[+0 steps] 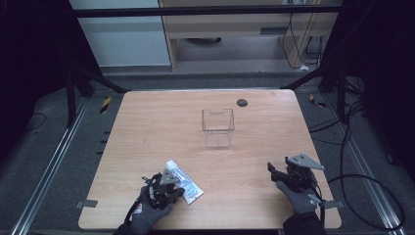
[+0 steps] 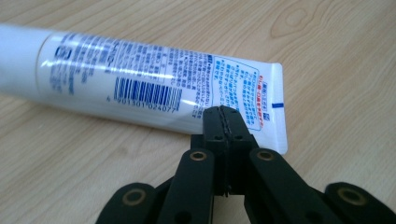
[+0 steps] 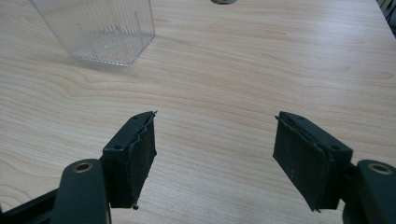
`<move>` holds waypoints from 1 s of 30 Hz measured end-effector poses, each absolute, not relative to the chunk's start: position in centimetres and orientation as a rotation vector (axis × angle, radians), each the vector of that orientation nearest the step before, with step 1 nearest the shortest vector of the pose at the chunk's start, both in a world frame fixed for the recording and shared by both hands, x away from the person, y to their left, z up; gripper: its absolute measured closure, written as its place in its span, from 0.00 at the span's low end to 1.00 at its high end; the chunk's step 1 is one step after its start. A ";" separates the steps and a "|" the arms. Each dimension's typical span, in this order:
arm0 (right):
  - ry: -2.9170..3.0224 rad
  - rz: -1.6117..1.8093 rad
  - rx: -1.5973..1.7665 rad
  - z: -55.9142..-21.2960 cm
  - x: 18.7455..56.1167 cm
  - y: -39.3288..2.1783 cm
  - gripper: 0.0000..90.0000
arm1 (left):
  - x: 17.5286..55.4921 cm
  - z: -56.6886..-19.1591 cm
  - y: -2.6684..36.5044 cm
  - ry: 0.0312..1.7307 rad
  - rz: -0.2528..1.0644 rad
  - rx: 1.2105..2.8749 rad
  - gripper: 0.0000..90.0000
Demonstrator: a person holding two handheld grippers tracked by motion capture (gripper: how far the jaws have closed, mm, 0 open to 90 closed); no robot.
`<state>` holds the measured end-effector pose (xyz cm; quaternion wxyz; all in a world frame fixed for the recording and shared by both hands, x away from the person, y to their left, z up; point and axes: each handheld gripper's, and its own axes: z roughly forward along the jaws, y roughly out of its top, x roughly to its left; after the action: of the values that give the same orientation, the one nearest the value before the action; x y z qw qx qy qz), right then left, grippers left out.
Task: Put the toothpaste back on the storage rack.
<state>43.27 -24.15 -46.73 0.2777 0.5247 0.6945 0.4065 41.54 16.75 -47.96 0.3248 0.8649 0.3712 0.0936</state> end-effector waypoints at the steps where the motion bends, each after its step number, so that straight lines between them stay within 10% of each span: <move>1: 1.864 1.091 1.408 -46.7 43.3 -24.2 0.32 | 41.5 -48.0 16.8 0.973 0.245 2.268 1.00; 30: 1.895 1.071 1.408 -47.2 43.8 -24.1 0.31 | 45.1 -48.2 13.3 0.924 0.336 2.246 1.00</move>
<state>43.75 -24.06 -47.18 0.2709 0.5228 0.7037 0.3977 45.07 13.31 -48.22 0.3381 0.8621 0.3547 0.1288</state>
